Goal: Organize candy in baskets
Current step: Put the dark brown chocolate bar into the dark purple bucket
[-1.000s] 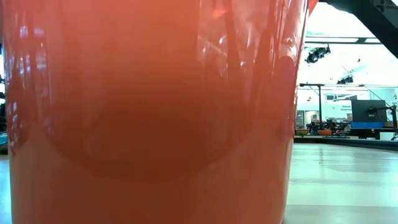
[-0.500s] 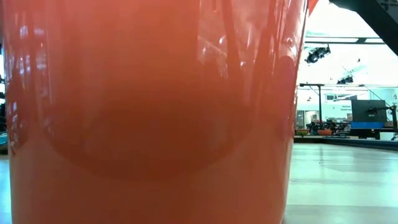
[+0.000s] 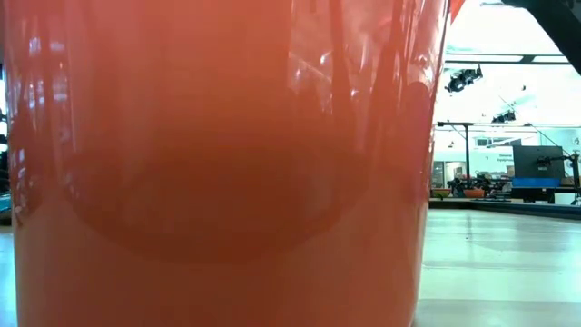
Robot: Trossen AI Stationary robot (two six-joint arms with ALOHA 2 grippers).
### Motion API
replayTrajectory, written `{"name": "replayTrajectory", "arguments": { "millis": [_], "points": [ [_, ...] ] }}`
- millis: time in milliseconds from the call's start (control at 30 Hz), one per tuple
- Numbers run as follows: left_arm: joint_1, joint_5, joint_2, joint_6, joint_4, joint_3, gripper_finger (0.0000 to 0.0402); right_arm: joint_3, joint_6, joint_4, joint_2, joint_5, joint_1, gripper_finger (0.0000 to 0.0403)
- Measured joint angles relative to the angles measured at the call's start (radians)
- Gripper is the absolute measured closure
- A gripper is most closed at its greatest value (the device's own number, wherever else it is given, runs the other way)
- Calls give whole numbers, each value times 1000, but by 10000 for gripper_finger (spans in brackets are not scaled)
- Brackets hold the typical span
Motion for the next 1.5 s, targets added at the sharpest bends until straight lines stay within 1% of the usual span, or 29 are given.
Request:
{"name": "replayTrajectory", "arguments": {
  "millis": [200,300,500,633,733,833,967,1033,1200,1333,1500],
  "points": [
    [0,0,-1,1,2,0,346,5,-2,-196,-126,84,0,402],
    [0,0,-1,2,2,0,346,4,16,-309,-188,98,1,402],
    [0,-1,-1,3,2,0,346,6,157,-560,-336,85,23,402],
    [0,-16,-1,4,3,0,346,7,293,-683,-444,18,65,402],
    [0,-30,0,4,5,0,346,7,433,-727,-521,-4,123,402],
    [0,-57,0,4,11,0,346,8,563,-746,-585,4,199,402],
    [0,-129,11,-21,45,0,346,8,743,-780,-630,47,313,402],
    [0,-147,23,-29,73,0,346,9,827,-810,-639,55,373,402],
    [1,-145,71,9,193,0,346,9,979,-965,-637,42,509,403],
    [1,-104,126,5,306,0,346,9,1093,-1083,-636,-6,594,403],
    [1,-96,192,-6,428,0,346,9,1188,-1099,-636,-60,687,403]
  ]
}}
